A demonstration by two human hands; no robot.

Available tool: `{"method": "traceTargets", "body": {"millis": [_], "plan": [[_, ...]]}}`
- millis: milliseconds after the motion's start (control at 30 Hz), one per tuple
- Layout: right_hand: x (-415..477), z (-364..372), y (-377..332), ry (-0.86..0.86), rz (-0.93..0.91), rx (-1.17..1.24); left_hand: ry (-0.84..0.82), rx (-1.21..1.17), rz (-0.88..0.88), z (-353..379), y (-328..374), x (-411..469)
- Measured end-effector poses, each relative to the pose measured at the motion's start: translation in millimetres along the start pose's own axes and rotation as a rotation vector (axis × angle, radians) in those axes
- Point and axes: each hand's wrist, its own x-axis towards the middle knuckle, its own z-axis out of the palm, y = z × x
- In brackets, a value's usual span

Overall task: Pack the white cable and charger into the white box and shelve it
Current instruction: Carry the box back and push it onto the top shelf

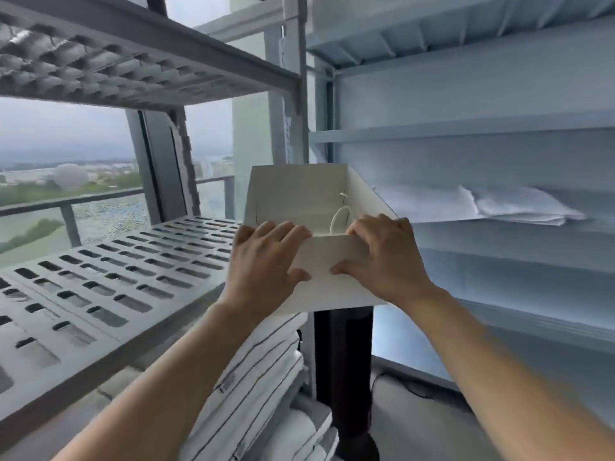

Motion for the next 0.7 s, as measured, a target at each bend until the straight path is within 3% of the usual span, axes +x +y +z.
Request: {"method": "traceTargets", "body": {"millis": [300, 700], "plan": [[-116.3, -161.0, 54.1, 0.088, 0.191, -0.377, 0.056, -0.290, 0.155, -4.2, 179.7, 20.0], [-294.8, -412.6, 68.9, 0.054, 0.448, -0.794, 0.105, -0.716, 0.390, -69.1, 454.4, 6.1]]}}
